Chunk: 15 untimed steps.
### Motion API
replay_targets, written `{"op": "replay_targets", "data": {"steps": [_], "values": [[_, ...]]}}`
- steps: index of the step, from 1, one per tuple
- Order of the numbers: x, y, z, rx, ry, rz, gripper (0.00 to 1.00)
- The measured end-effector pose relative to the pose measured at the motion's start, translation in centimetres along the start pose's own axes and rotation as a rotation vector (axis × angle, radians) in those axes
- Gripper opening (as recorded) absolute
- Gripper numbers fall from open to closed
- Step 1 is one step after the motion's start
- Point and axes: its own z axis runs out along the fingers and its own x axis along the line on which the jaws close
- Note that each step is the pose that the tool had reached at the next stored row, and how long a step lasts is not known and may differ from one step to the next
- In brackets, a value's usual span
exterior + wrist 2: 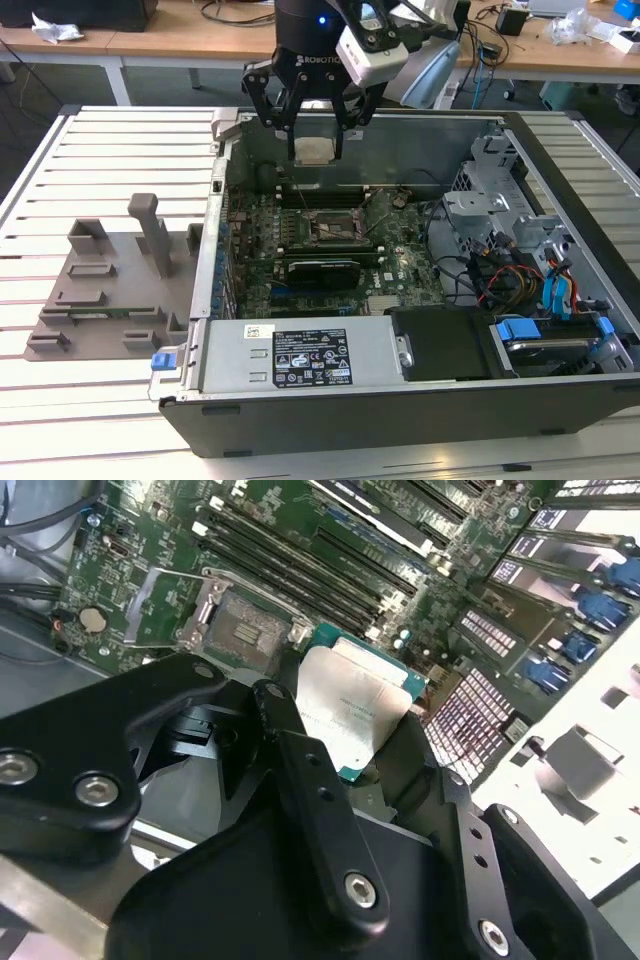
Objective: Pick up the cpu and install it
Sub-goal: 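Pick up the cpu and move it towards the insertion slot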
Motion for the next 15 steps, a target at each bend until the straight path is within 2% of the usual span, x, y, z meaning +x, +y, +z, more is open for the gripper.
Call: {"op": "replay_targets", "data": {"steps": [5,7,12,15], "values": [[-0.94,0.12,0.07,0.0001,0.0001,0.0,0.55],[-1.59,0.21,0.12,0.0002,0.0,0.0,0.55],[-2.41,0.33,0.24,0.0002,0.0001,0.0,0.55],[-3.09,0.7,0.46,0.001,0.0004,0.0,0.55]]}}
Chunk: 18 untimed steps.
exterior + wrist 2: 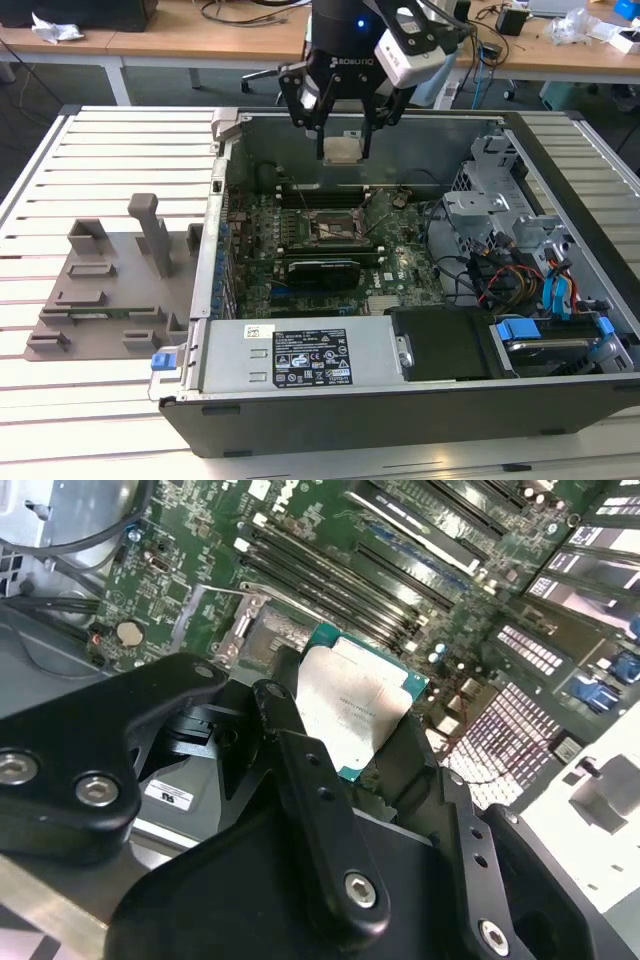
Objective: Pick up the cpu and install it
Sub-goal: 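Pick up the cpu and move it towards the insertion slot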
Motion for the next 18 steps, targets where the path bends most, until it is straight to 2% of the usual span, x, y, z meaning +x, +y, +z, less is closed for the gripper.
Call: {"op": "replay_targets", "data": {"steps": [6,11,12,18], "values": [[-0.43,1.04,0.47,0.0002,0.0001,0.0,0.55],[-0.43,1.36,1.35,0.0001,0.0003,0.0,0.55],[-0.43,1.4,1.69,0.0001,0.0005,0.0,0.55],[-0.57,1.48,2.71,0.0001,0.0014,0.0,0.55]]}}
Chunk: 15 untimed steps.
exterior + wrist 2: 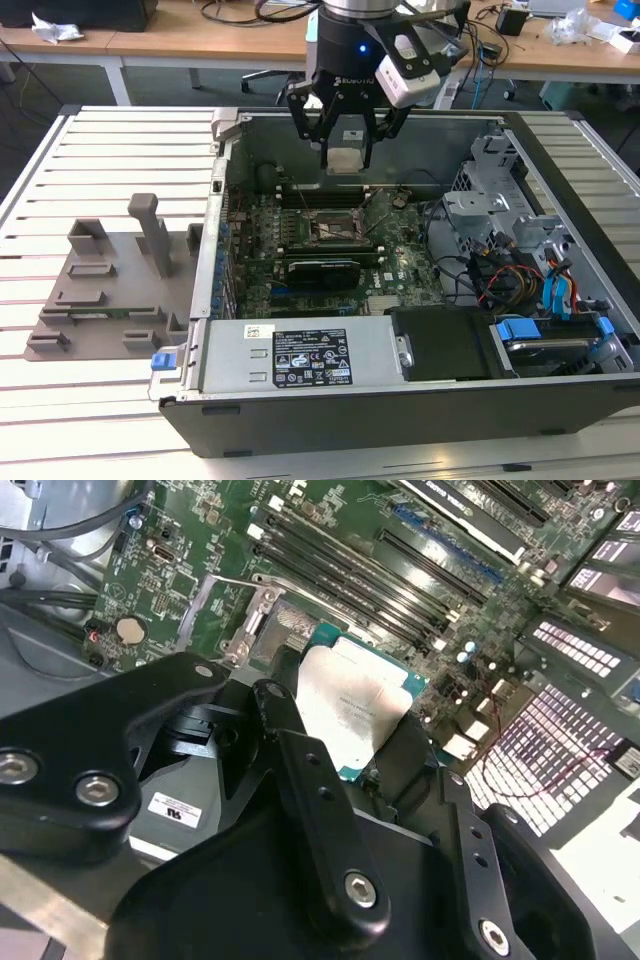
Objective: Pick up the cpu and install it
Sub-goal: 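Pick up the cpu and move it towards the insertion slot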
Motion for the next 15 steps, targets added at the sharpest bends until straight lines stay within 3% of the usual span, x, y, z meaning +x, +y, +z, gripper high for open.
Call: {"op": "replay_targets", "data": {"steps": [4,15], "values": [[-0.11,0.03,0.79,0.0001,0.0002,0.0,0.55],[-0.28,0.08,2.03,0.0001,0.0003,0.0,0.55]]}}
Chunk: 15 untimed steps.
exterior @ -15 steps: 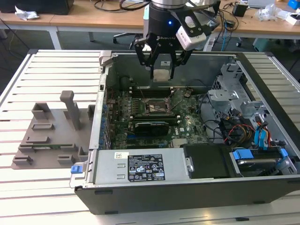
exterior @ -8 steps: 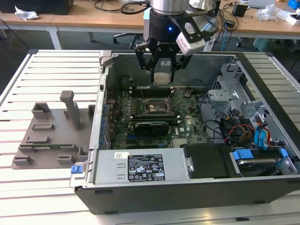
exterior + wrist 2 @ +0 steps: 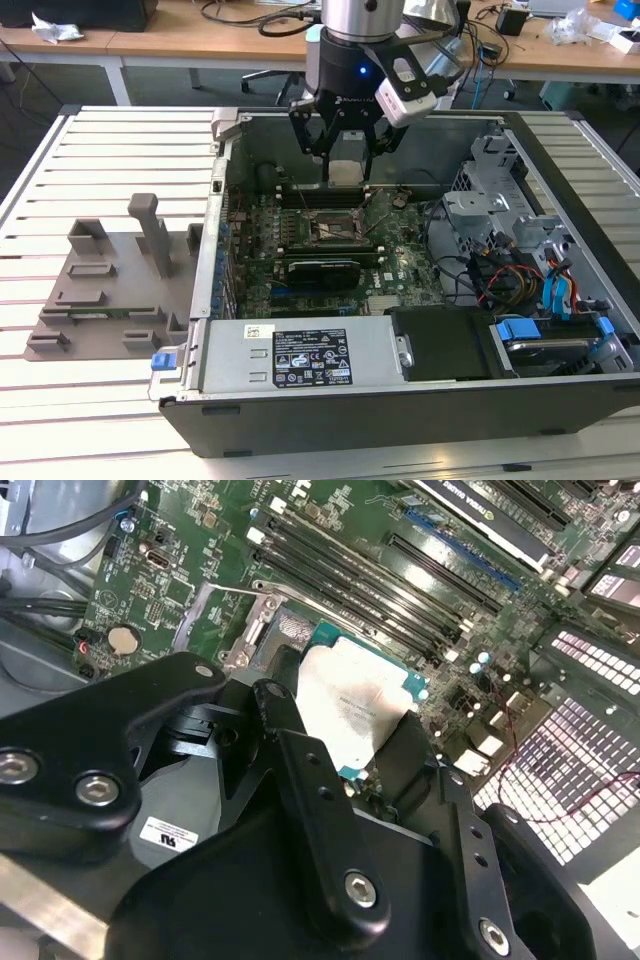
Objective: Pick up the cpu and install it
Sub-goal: 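Pick up the cpu and move it towards the insertion slot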
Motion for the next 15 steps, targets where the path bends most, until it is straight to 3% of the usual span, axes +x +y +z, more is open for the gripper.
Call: {"op": "replay_targets", "data": {"steps": [15], "values": [[-0.27,0.06,1.67,0.0,0.0002,0.0,0.55]]}}
